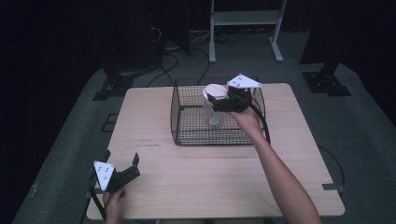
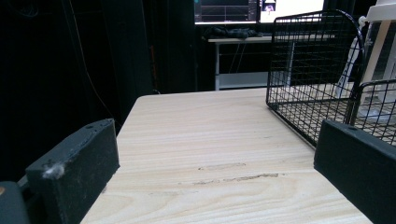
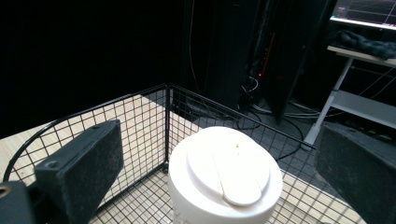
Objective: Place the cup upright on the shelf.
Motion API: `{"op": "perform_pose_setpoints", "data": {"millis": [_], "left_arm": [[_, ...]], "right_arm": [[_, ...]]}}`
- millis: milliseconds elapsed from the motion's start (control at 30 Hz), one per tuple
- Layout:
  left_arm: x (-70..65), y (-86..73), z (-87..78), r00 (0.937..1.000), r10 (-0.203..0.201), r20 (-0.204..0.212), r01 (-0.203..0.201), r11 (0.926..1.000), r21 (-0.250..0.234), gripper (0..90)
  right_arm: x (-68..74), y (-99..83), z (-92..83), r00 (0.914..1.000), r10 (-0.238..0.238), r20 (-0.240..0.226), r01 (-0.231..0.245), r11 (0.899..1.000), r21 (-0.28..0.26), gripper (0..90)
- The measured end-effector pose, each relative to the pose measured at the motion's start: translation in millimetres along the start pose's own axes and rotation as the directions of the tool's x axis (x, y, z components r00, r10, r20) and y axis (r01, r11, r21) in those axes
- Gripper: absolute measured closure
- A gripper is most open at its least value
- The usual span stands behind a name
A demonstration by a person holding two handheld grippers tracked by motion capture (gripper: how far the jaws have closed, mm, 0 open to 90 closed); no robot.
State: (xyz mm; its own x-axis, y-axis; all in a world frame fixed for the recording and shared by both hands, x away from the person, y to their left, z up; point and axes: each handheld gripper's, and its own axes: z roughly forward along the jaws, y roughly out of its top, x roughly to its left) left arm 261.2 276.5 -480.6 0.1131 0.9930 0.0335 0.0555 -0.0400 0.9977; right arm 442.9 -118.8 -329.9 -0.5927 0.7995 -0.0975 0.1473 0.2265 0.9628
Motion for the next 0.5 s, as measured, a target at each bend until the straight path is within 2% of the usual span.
{"op": "perform_pose_setpoints", "data": {"millis": [167, 233, 500], "left_arm": [[0.0, 0.0, 0.1, 1.0000, 0.000, -0.001, 0.000, 1.0000, 0.000, 0.0], [-0.2, 0.0, 0.1, 1.0000, 0.001, -0.001, -0.001, 1.0000, 0.000, 0.0], [-0.3, 0.1, 0.0, 1.0000, 0.003, -0.002, -0.003, 1.0000, 0.001, 0.0]], "right_arm": [[1.7, 0.7, -9.6, 1.0000, -0.002, -0.006, 0.002, 1.000, -0.008, 1.0], [2.8, 0.9, -14.1, 0.9997, 0.015, -0.021, -0.015, 1.000, -0.011, 1.0], [9.0, -1.0, -24.4, 0.9994, -0.025, -0.024, 0.024, 1.000, -0.012, 1.0]]}}
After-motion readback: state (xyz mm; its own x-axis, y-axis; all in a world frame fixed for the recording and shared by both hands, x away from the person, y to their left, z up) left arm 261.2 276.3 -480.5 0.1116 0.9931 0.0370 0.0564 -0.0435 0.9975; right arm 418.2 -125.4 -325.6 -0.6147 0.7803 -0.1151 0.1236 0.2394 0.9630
